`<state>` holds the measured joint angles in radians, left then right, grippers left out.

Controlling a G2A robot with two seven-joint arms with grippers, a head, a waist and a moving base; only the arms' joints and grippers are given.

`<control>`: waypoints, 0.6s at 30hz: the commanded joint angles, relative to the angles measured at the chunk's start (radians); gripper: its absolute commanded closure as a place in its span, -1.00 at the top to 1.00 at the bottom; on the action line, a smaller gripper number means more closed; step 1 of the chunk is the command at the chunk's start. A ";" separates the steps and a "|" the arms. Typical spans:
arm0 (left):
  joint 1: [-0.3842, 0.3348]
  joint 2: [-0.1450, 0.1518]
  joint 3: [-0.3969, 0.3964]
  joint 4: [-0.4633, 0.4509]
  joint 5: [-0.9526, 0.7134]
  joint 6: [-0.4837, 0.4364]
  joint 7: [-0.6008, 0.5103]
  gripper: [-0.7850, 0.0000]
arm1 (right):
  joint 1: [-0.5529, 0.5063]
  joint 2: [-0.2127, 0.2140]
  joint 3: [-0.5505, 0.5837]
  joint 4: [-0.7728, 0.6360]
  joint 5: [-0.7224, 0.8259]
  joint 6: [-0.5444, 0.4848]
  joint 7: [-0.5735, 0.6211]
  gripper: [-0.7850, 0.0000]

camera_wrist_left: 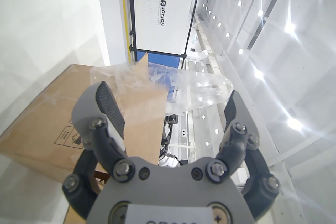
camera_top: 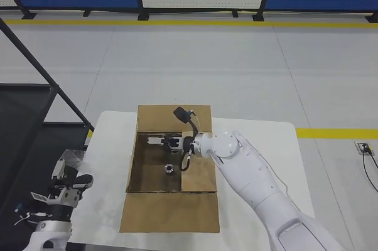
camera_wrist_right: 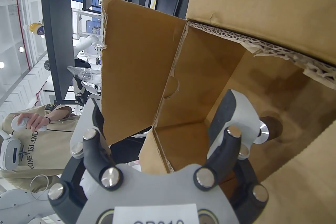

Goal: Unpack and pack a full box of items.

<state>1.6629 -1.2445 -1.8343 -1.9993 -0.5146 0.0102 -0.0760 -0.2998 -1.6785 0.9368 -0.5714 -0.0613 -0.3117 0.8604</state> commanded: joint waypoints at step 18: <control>0.017 -0.007 -0.014 -0.029 0.000 -0.003 -0.006 1.00 | -0.010 0.005 0.009 -0.010 -0.001 -0.017 0.008 1.00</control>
<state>1.6819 -1.2514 -1.8504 -2.0291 -0.5185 0.0052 -0.0827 -0.3077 -1.6739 0.9459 -0.5770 -0.0630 -0.3227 0.8666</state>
